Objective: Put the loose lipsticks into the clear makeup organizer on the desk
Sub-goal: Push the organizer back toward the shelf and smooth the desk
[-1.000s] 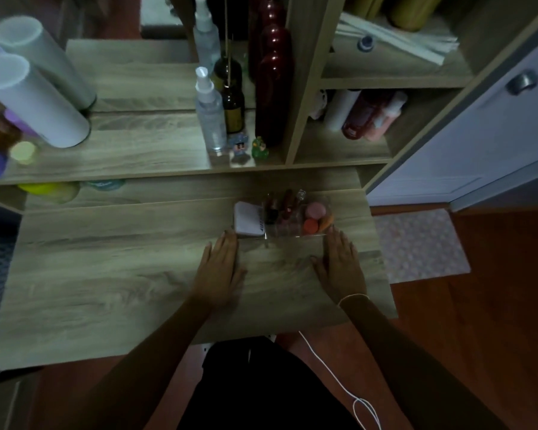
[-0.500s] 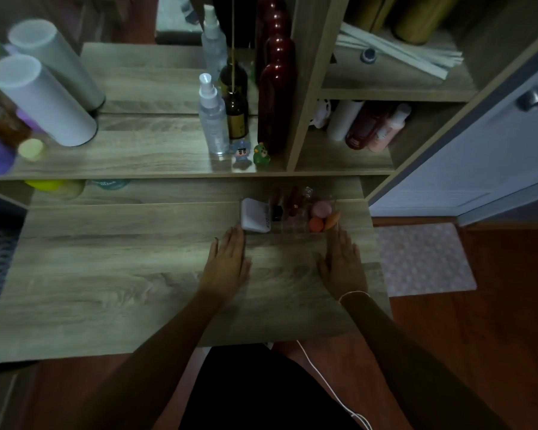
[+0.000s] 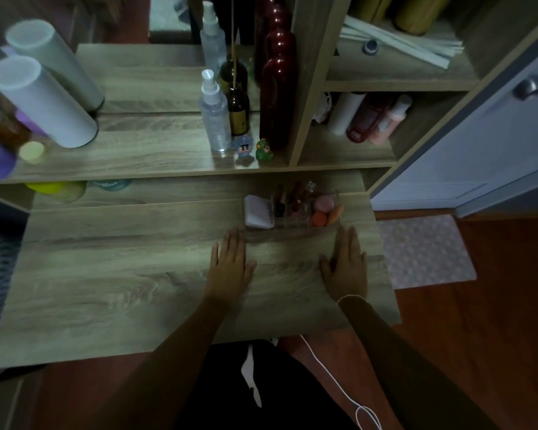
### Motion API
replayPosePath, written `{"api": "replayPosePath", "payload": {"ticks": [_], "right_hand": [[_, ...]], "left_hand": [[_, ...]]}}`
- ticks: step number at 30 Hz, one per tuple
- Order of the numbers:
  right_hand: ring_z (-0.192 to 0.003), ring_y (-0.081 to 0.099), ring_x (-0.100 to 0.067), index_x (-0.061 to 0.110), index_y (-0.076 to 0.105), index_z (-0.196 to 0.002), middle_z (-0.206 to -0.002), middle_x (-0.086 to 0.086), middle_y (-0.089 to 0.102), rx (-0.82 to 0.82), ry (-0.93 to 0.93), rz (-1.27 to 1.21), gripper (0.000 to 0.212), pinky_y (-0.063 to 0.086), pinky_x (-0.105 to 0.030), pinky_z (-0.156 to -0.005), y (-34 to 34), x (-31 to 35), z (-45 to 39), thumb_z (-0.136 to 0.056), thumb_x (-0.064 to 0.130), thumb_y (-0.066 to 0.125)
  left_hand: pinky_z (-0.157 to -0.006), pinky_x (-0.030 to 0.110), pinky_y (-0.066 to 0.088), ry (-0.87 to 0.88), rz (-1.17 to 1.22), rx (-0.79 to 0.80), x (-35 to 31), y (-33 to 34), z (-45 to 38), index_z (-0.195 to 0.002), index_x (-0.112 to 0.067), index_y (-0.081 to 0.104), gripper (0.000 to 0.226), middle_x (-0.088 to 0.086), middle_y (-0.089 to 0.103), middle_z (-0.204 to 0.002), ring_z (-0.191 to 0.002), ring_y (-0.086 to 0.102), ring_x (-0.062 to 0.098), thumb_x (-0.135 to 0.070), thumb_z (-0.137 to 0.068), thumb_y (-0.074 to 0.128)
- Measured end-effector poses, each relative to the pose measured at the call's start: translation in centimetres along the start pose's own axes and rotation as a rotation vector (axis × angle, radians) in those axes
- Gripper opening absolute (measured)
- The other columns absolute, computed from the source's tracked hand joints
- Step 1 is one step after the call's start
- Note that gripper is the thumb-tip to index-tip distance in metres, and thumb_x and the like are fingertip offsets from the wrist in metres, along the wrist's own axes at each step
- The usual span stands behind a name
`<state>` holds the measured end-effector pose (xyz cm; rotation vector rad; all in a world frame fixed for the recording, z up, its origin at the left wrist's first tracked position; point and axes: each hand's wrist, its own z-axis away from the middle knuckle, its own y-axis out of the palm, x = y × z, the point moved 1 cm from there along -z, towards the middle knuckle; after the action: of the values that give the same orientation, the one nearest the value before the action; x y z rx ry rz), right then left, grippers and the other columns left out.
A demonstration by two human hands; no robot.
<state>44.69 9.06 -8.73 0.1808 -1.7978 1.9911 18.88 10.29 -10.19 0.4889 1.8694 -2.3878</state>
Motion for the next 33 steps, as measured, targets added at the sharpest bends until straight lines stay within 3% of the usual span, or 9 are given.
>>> {"api": "replayPosePath", "payload": {"ticks": [6,12,20,27,33], "right_hand": [[-0.142,0.025,-0.039,0.009,0.033,-0.144,-0.152,-0.024,0.028,-0.051,0.053,0.117,0.053,0.024,-0.056,-0.115,2.2,1.4,3.7,-0.097,0.035,0.037],[-0.145,0.015,-0.037,-0.002,0.023,-0.144,-0.155,-0.024,0.02,-0.069,0.188,0.031,0.055,0.018,-0.049,-0.119,3.9,4.0,6.3,-0.099,0.024,0.039],[-0.145,0.017,-0.034,-0.004,0.021,-0.144,-0.155,-0.023,0.022,-0.111,0.247,0.006,0.053,0.013,-0.042,-0.121,6.2,7.4,10.8,-0.1,0.021,0.036],[-0.147,0.011,-0.032,-0.003,0.02,-0.145,-0.156,-0.022,0.016,-0.092,0.298,-0.018,0.052,0.011,-0.04,-0.122,6.7,9.5,14.1,-0.101,0.023,0.032],[-0.148,0.005,-0.028,0.001,0.015,-0.147,-0.159,-0.018,0.011,-0.018,0.308,-0.058,0.054,0.005,-0.036,-0.122,5.7,10.0,16.6,-0.102,0.03,0.026]], "left_hand": [[-0.115,0.053,0.006,0.063,-0.124,0.027,0.6,0.5,2.1,-0.148,-0.01,0.01,0.063,0.014,0.011,-0.157,-0.145,0.006,0.029,-0.044,-0.098,0.026],[-0.117,0.042,0.006,0.229,-0.058,0.094,2.5,0.3,3.2,-0.147,-0.004,0.01,0.057,0.016,0.007,-0.157,-0.145,0.003,0.03,-0.032,-0.1,0.029],[-0.115,0.046,0.015,0.391,-0.03,0.172,4.9,-0.5,3.4,-0.142,0.003,0.022,0.058,0.025,0.018,-0.153,-0.142,0.015,0.038,-0.02,-0.095,0.046],[-0.117,0.041,0.007,0.434,-0.161,0.176,5.0,-1.5,4.4,-0.146,0.0,0.006,0.059,0.021,0.005,-0.156,-0.144,0.004,0.032,-0.03,-0.101,0.03],[-0.117,0.039,0.011,0.439,-0.228,0.186,5.3,-3.3,6.2,-0.145,0.001,0.008,0.055,0.022,0.004,-0.156,-0.144,0.007,0.032,-0.028,-0.101,0.024]]}}
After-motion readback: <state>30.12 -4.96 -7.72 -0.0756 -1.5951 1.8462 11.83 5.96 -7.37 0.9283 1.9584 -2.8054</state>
